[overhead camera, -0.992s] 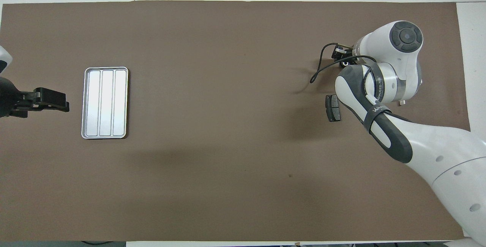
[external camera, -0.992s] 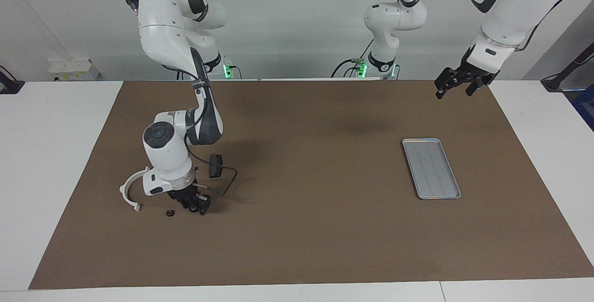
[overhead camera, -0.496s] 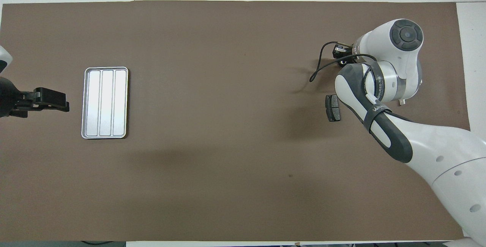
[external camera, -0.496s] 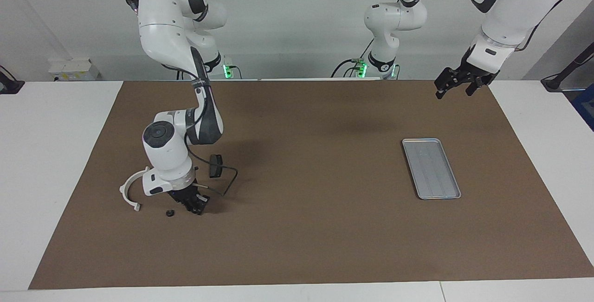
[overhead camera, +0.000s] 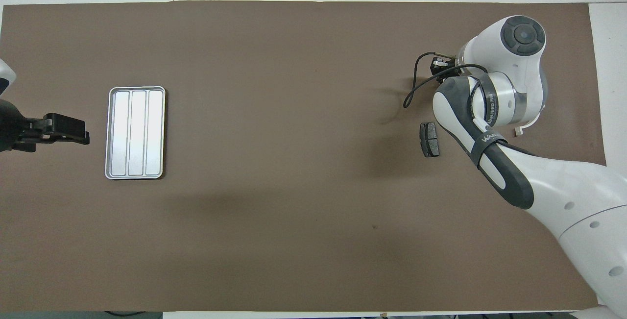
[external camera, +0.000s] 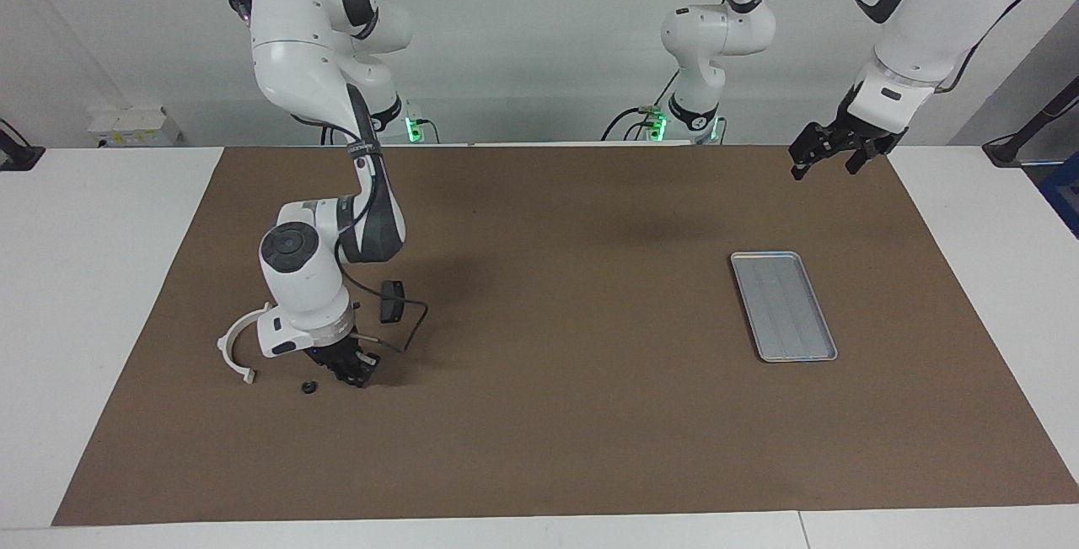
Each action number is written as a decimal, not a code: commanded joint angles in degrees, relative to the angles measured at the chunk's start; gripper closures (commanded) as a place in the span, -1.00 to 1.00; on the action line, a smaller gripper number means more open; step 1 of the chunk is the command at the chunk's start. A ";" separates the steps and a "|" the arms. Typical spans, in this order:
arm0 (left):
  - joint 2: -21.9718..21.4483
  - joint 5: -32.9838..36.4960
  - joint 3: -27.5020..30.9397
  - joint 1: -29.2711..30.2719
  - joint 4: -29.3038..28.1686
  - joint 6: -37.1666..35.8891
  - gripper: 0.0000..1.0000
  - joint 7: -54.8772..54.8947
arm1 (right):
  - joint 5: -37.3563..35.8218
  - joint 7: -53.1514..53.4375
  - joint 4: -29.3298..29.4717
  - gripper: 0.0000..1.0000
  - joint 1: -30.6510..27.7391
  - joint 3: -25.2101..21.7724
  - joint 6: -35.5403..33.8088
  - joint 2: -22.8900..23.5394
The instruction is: Pick bearing gear from pile to tray
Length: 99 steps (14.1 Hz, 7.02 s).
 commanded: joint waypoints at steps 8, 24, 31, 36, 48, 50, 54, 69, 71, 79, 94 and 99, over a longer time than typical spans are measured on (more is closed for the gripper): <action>-0.80 0.16 0.77 0.56 -0.88 3.64 -1.00 0.63 | 1.65 5.53 16.56 1.00 7.06 1.11 -28.85 -3.15; -0.89 0.24 0.85 2.76 -2.38 9.36 -1.00 0.37 | 6.41 46.60 16.75 1.00 29.65 1.82 -17.73 0.00; -0.98 0.24 0.77 2.33 -2.82 8.92 -1.00 0.19 | 3.78 49.15 16.67 1.00 32.29 1.82 -7.61 6.86; -0.98 0.16 0.77 2.50 -2.73 8.39 -1.00 0.36 | 1.41 49.06 11.75 1.00 31.86 1.82 -1.30 6.95; -2.74 0.16 -0.02 0.04 -5.72 7.34 -1.00 -0.60 | 0.79 49.33 6.38 1.00 31.68 1.82 2.94 6.34; -2.74 0.16 -0.02 -0.05 -5.80 7.60 -1.00 -1.21 | 0.87 49.41 6.47 0.43 31.77 1.82 2.59 6.34; -2.12 0.07 -0.20 -1.28 -6.77 9.00 -1.00 -5.60 | 1.14 49.41 8.22 -1.00 31.59 1.47 -2.05 5.99; 16.76 0.16 0.15 -27.64 -11.87 31.76 -1.00 -41.90 | 1.23 -4.88 14.83 -1.00 1.64 1.64 -22.64 -2.89; 19.75 0.24 0.15 -29.66 -11.61 34.31 -1.00 -44.45 | 0.88 -8.49 12.72 -1.00 -1.26 1.55 -20.55 -2.89; 27.67 0.24 0.15 -32.84 -6.68 40.56 -1.00 -47.89 | -3.17 -9.21 7.08 -1.00 -6.46 1.47 -4.19 2.99; 34.09 1.82 0.59 -32.75 0.00 38.54 -0.90 -48.06 | 0.61 -4.81 4.01 0.05 -6.90 1.55 -2.34 4.32; 34.26 3.14 0.68 -32.48 1.31 36.96 -0.33 -47.89 | 0.61 -4.99 4.01 0.50 -6.99 1.55 -2.34 4.32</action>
